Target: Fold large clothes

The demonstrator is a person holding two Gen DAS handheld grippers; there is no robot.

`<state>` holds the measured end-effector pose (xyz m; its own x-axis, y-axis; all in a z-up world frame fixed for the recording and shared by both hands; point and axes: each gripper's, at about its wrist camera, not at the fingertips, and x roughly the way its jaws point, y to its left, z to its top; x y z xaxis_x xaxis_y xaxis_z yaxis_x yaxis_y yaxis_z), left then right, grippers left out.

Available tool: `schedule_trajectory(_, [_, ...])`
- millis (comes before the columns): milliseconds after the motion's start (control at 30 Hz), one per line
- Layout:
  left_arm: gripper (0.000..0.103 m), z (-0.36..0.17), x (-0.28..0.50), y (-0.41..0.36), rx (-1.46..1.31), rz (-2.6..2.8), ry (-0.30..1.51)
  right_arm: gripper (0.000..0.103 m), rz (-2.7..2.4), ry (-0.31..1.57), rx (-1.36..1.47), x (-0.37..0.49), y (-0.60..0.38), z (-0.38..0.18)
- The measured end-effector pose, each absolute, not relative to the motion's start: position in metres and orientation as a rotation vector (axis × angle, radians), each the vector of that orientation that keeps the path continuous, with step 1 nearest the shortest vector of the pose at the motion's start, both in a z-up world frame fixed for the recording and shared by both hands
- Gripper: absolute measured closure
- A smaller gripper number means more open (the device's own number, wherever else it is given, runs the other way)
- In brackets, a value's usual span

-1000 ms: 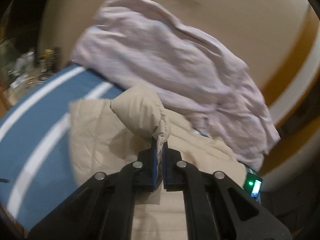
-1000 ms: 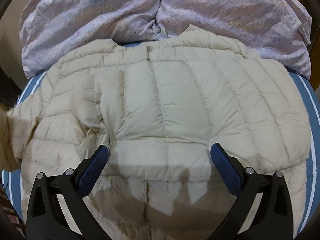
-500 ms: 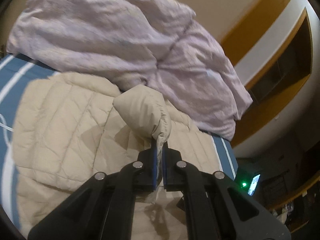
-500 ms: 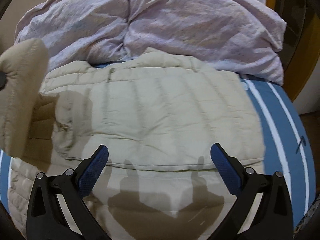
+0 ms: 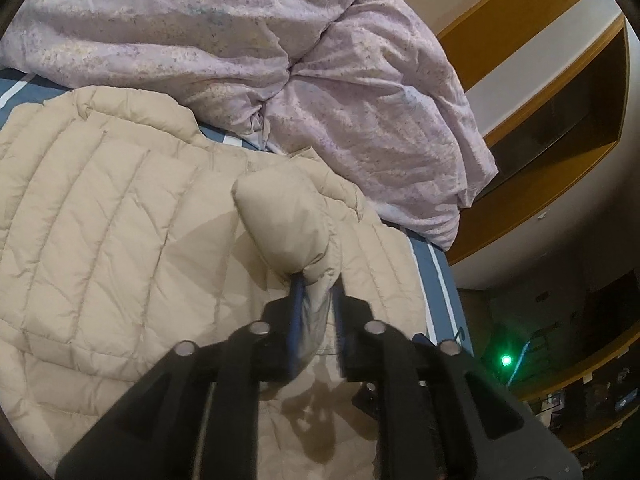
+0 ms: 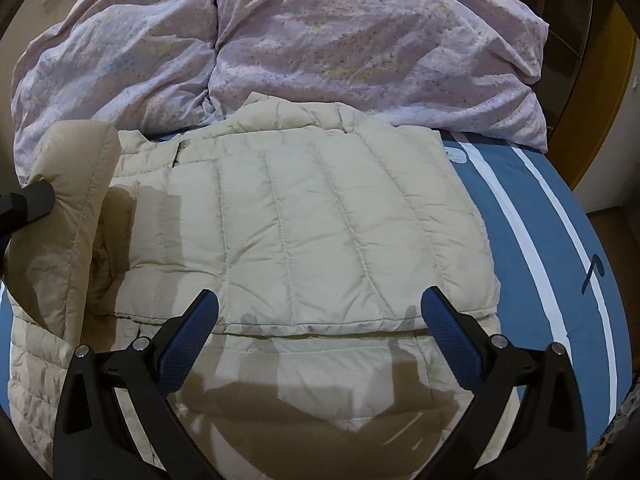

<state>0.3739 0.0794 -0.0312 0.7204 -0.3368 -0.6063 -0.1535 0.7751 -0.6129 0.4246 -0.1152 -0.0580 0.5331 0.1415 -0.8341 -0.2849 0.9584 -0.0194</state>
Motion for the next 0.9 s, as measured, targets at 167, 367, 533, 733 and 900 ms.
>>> schedule_trajectory(167, [0.066, -0.02, 0.361, 0.087, -0.665, -0.091, 0.746, 0.004, 0.285, 0.967, -0.15, 0.42, -0.108, -0.052])
schedule_trajectory(367, [0.066, -0.023, 0.355, 0.1, -0.634, -0.02, 0.764, 0.023, 0.335, 0.967, -0.095, 0.418, -0.102, -0.047])
schedule_trajectory(533, [0.066, -0.031, 0.351, 0.108, -0.563, 0.059, 0.784, 0.038, 0.385, 0.983, -0.035, 0.418, -0.092, -0.048])
schedule_trajectory(733, [0.064, -0.044, 0.347, 0.119, -0.527, 0.113, 0.817, 0.041, 0.405, 0.989, -0.056, 0.419, -0.073, -0.054])
schedule_trajectory(900, [0.064, -0.055, 0.347, 0.127, -0.514, 0.148, 0.837, 0.041, 0.398, 1.016, -0.065, 0.424, -0.067, -0.065])
